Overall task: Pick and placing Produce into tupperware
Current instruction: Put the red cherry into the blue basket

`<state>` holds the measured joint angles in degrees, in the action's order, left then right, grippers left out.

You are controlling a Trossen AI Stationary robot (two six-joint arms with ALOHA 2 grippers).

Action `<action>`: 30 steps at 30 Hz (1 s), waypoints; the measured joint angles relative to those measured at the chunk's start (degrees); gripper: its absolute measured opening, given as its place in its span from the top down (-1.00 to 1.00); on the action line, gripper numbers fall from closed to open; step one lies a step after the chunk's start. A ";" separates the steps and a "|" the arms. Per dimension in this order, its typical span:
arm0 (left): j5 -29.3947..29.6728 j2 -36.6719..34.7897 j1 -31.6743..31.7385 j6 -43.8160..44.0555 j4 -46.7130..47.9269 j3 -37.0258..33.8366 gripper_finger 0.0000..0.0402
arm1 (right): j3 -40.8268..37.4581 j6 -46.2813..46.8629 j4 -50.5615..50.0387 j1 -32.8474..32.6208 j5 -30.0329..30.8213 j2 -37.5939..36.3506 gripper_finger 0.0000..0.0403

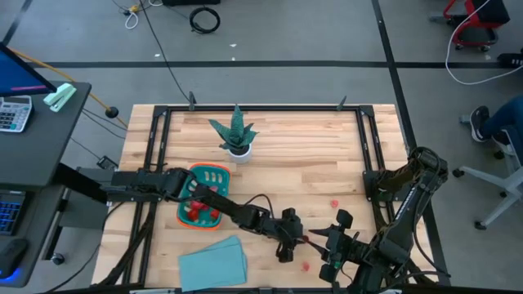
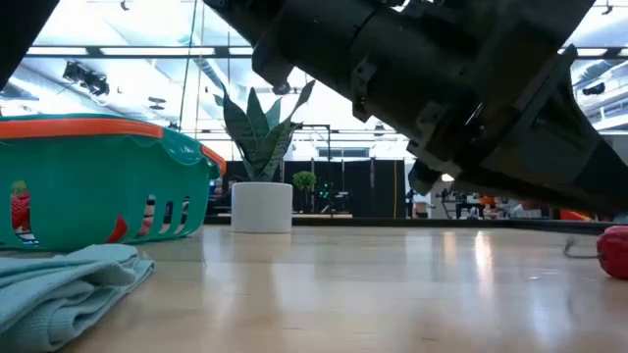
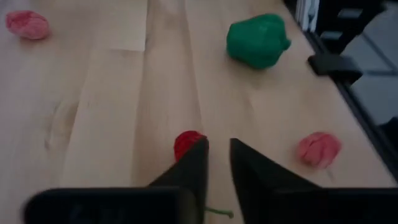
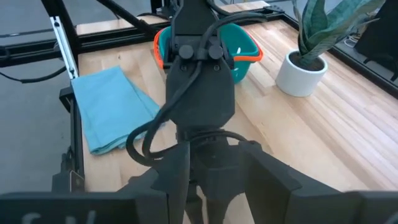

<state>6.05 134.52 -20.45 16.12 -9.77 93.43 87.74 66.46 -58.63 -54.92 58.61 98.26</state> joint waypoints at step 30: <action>3.17 4.97 1.34 -6.03 -4.29 0.24 -0.19 | 0.00 -3.13 -0.06 0.63 0.06 0.04 0.28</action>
<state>9.21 139.49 -19.11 10.09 -14.06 93.67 87.74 63.32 -58.70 -54.29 58.67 98.30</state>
